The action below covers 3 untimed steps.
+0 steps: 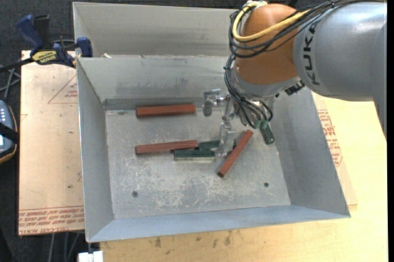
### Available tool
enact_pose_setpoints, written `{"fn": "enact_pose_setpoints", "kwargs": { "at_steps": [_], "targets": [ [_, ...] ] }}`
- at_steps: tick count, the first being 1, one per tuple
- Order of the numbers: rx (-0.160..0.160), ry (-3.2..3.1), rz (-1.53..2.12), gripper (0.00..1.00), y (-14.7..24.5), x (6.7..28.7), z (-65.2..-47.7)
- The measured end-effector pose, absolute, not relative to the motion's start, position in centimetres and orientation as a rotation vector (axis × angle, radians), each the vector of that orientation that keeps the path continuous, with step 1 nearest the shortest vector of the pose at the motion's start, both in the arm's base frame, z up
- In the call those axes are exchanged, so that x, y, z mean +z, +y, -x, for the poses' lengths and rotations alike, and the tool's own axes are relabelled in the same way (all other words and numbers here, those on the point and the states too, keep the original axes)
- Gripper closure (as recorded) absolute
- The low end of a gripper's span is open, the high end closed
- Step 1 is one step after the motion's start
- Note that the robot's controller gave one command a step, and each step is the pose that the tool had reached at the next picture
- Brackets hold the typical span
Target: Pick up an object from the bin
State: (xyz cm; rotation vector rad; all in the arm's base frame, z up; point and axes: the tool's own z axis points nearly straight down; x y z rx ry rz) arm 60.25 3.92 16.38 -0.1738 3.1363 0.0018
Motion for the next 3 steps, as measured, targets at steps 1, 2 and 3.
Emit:
{"fn": "enact_pose_setpoints", "kwargs": {
  "at_steps": [1,2,3],
  "targets": [
    [0.003,3.136,0.118,1.0,3.0,7.3,-58.7],
    [0.003,3.136,0.118,1.0,3.0,7.3,-58.7],
    [0.002,3.138,0.047,1.0,2.7,19.6,-58.2]
  ]
}}
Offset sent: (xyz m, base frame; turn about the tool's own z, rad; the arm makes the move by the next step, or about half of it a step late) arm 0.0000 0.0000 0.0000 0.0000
